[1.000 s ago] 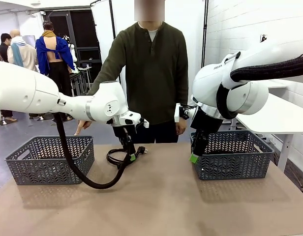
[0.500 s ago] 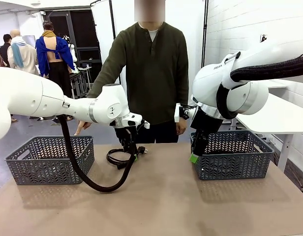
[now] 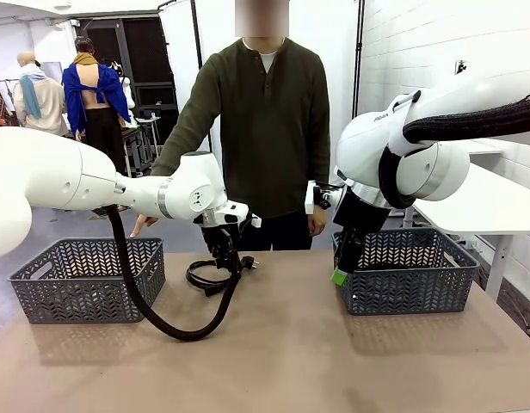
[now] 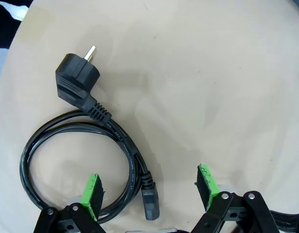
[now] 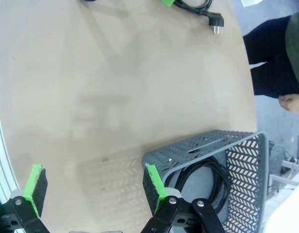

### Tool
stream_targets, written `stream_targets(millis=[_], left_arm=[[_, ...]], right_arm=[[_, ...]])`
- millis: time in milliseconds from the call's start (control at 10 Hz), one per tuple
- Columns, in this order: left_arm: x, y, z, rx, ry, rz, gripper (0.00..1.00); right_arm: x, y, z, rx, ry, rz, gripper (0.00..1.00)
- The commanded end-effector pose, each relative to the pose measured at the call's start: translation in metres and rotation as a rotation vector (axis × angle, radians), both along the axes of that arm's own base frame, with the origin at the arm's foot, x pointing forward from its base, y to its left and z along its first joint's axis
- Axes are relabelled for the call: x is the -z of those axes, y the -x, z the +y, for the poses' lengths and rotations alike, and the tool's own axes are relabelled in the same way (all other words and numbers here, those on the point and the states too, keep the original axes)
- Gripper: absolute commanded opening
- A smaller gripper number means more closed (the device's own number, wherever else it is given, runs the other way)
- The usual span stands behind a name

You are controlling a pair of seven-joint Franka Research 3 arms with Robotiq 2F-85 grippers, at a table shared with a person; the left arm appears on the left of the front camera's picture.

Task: Organize the cables according to human instructions.
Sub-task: Pick up a bundle of cables and place it in the basket indicated by the human.

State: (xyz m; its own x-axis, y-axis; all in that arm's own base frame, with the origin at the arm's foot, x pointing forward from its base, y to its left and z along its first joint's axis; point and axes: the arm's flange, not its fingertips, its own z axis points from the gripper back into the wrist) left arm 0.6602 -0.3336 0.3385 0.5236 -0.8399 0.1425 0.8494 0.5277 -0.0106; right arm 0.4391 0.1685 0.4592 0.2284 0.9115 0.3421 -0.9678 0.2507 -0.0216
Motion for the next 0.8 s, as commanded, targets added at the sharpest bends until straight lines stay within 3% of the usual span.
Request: stream_targets(millis=[0, 700], left_arm=[[0.002, -0.008, -0.007, -0.043, -0.050, -0.018, 1.00], [0.021, -0.013, -0.012, -0.068, -0.058, -0.010, 1.00]], right_arm=[[0.000, -0.001, 0.000, 0.001, 0.009, -0.004, 1.00], [0.000, -0.001, 0.000, 0.001, 0.009, -0.004, 1.00]])
